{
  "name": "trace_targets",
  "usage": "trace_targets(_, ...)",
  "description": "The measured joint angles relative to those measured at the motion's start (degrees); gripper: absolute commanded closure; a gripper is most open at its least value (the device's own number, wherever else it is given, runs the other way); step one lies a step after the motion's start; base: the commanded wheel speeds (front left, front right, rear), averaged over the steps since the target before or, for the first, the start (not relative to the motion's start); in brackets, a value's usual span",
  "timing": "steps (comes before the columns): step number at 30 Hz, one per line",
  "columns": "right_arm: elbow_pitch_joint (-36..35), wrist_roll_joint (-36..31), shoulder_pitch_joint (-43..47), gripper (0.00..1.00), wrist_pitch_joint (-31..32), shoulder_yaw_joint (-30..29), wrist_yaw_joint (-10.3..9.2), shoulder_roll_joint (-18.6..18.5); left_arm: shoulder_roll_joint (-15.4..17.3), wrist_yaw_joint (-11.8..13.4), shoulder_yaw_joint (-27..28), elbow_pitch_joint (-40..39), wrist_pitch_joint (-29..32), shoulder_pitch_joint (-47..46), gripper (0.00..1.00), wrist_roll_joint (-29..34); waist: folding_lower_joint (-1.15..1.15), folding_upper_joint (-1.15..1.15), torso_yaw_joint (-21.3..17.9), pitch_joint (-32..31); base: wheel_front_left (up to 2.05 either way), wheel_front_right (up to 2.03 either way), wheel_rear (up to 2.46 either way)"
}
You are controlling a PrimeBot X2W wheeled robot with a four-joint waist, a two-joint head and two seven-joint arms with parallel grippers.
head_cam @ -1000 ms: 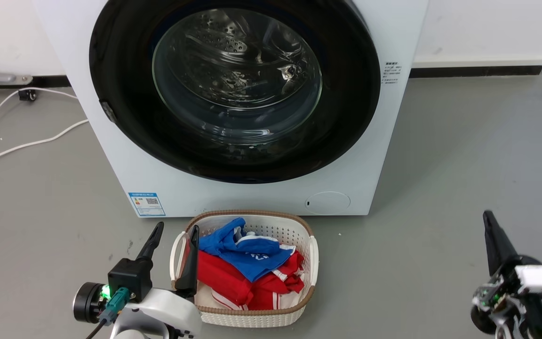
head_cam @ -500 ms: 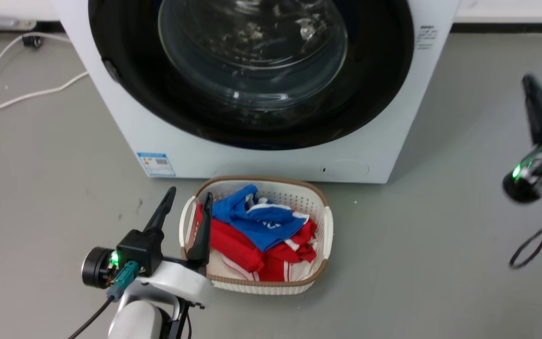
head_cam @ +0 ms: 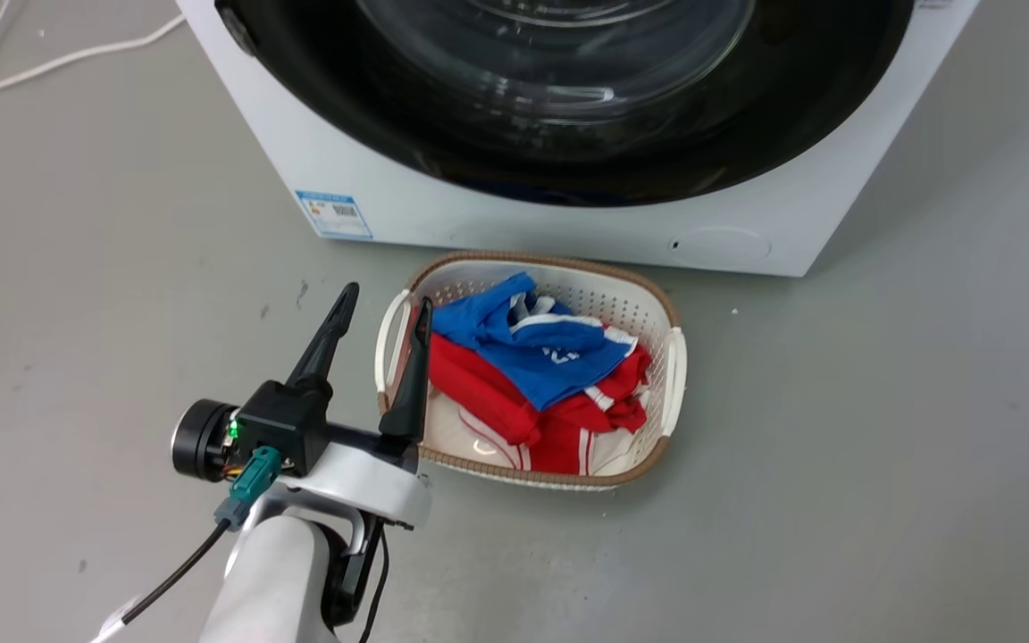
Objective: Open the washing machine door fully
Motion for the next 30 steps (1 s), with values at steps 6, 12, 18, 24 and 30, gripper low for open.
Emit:
trace_targets(6,8.36,-7.24,-13.13,1.0,4.21,6.37,0.01,0.43,-0.26,0.4,-0.76,-1.56,0.0,-1.67,0.0,-0.02,0.0,0.0,1.48,3.68,0.0,0.0,0.0)
trace_targets(12,11.06,-12.71,-20.76,1.0,6.56,10.63,0.0,1.88,-0.43,0.69,-1.78,-2.82,0.0,-3.77,0.0,-0.35,0.0,0.0,2.74,7.84,0.0,0.0,0.0)
trace_targets(18,11.63,-15.0,-23.49,1.0,7.09,12.06,0.01,3.82,-0.45,1.54,-2.86,-3.76,0.0,-5.3,0.0,-1.13,0.0,0.0,3.76,11.11,0.0,0.0,0.0)
trace_targets(24,11.69,-16.48,-24.45,1.0,7.7,12.73,0.01,4.21,-0.47,2.4,-3.75,-4.3,0.0,-6.14,0.0,-1.56,0.0,0.0,4.11,13.18,0.0,0.0,0.0)
trace_targets(30,11.69,-16.97,-24.19,1.0,9.99,12.95,0.0,4.45,-0.47,2.53,-3.85,-4.09,0.0,-6.57,0.0,-1.54,0.0,0.0,3.65,13.25,0.0,0.0,0.0)
